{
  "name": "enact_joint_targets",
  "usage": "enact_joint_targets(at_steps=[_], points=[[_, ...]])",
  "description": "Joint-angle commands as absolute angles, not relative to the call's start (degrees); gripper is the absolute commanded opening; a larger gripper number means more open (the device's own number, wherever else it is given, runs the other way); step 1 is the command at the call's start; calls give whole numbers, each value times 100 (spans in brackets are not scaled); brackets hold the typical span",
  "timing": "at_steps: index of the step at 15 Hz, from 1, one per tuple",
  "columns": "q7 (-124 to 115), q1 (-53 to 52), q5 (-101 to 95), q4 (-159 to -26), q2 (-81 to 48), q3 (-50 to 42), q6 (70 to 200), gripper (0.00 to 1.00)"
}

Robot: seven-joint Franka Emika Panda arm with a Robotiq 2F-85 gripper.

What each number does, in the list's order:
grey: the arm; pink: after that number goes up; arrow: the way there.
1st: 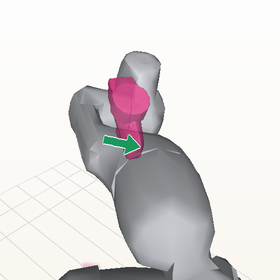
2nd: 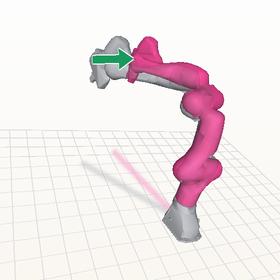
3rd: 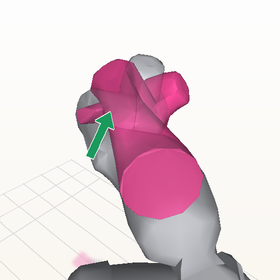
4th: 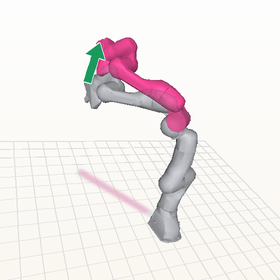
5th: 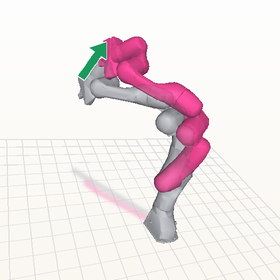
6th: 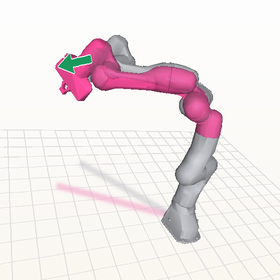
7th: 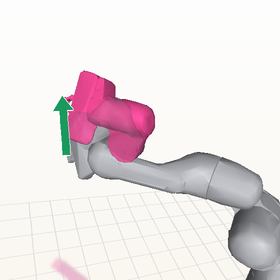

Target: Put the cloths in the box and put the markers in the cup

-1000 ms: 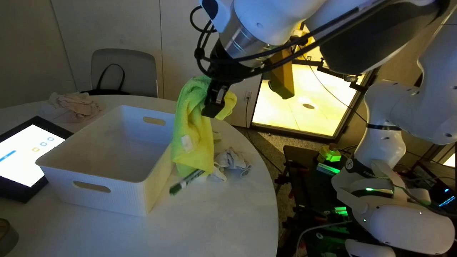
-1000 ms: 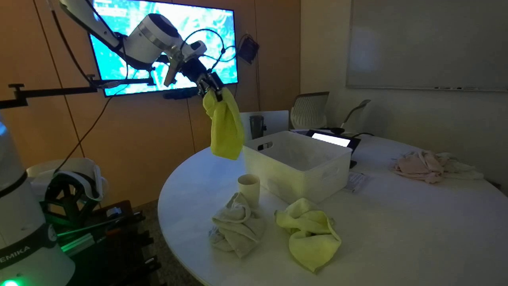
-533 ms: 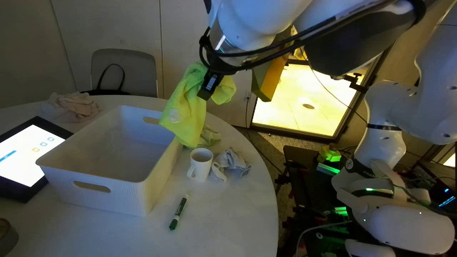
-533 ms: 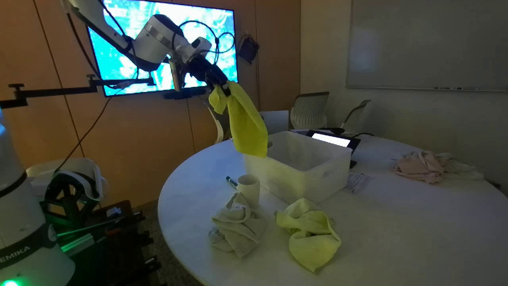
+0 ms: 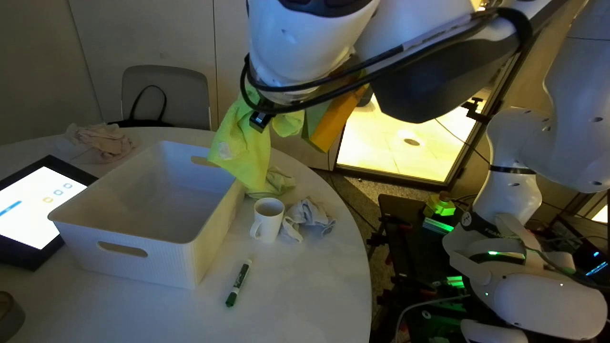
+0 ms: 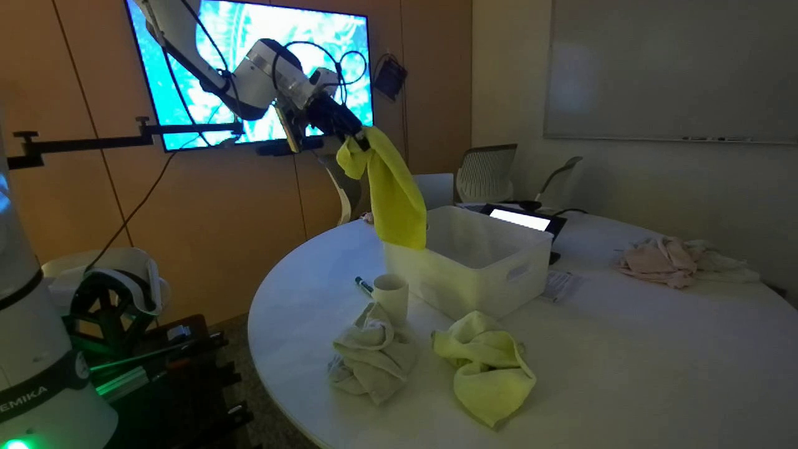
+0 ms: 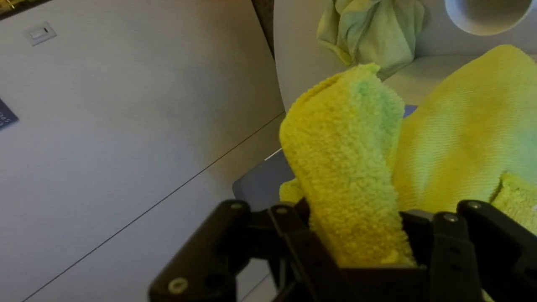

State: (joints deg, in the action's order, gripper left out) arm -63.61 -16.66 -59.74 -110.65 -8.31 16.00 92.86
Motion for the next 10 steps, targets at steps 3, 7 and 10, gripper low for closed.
enact_joint_targets(at_steps=[3,7,10], points=[[-6230,-1804,-6247,-10087,-1658,1518,9301,4],[-6072,-1783,-6293,-9598,-2083,1430,9733,5],[-5858,-1730,-6202,-9273,-2341,1316,10185,5]])
